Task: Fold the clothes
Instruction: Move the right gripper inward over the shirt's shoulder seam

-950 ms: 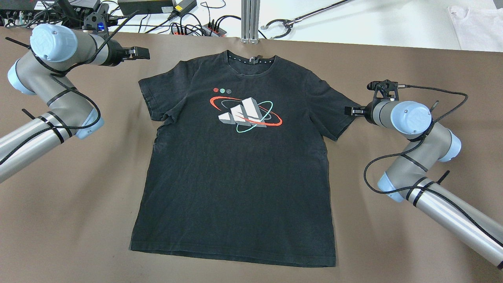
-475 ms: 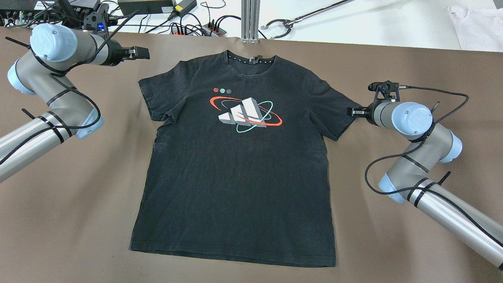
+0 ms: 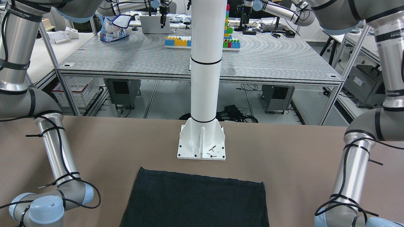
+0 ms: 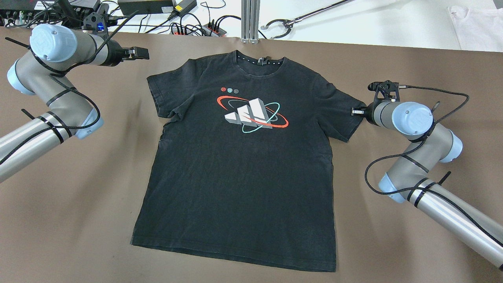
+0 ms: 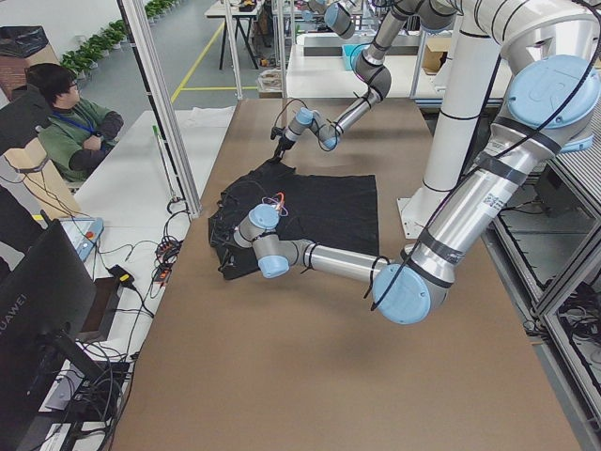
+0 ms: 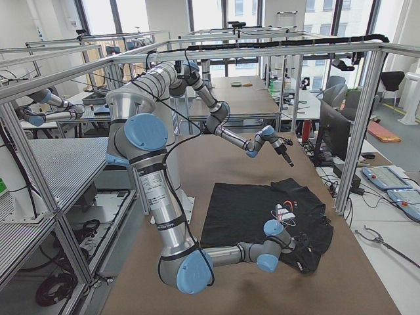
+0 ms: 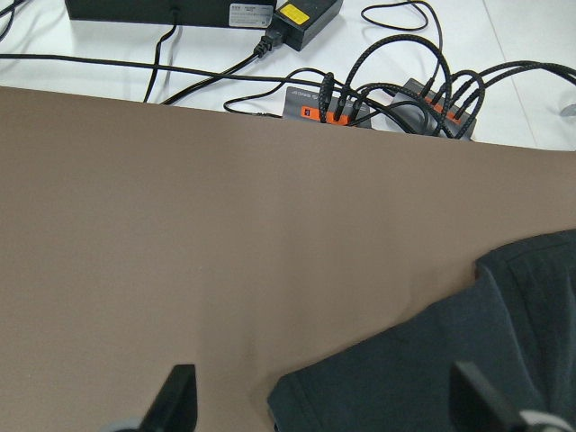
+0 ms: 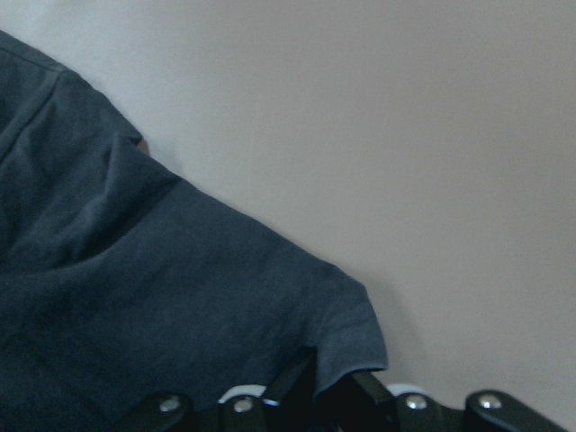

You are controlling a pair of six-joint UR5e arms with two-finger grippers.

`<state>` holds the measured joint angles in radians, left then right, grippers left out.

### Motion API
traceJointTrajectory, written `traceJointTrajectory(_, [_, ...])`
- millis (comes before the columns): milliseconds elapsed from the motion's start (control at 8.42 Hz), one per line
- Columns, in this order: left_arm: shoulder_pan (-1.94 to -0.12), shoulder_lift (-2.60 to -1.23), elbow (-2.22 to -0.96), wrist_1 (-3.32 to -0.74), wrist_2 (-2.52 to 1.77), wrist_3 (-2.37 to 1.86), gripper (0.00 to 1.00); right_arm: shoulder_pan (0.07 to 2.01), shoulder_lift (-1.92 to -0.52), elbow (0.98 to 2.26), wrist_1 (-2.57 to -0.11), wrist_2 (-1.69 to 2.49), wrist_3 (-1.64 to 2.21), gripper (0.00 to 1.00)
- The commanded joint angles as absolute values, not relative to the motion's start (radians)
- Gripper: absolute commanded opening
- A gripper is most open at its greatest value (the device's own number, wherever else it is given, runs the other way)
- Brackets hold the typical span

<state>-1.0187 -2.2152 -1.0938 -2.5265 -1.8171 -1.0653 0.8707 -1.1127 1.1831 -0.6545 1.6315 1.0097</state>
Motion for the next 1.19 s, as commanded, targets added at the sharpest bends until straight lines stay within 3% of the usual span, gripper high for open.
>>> traceJointTrajectory(0, [-1.020, -2.215, -1.094, -2.526, -1.818, -1.065, 1.00, 0.899, -1.109, 1.262, -0.664, 1.701, 1.008, 0.00])
traceJointTrajectory(594, [-1.019, -2.215, -1.094, -2.526, -1.812, -1.066, 1.00, 0.885, -1.003, 1.319, -0.744, 1.700, 0.993, 0.00])
traceJointTrajectory(1068, [-1.014, -2.215, -1.092, -2.526, -1.812, -1.066, 1.00, 0.804, -0.890, 1.223, -0.765, 1.593, 0.994, 0.00])
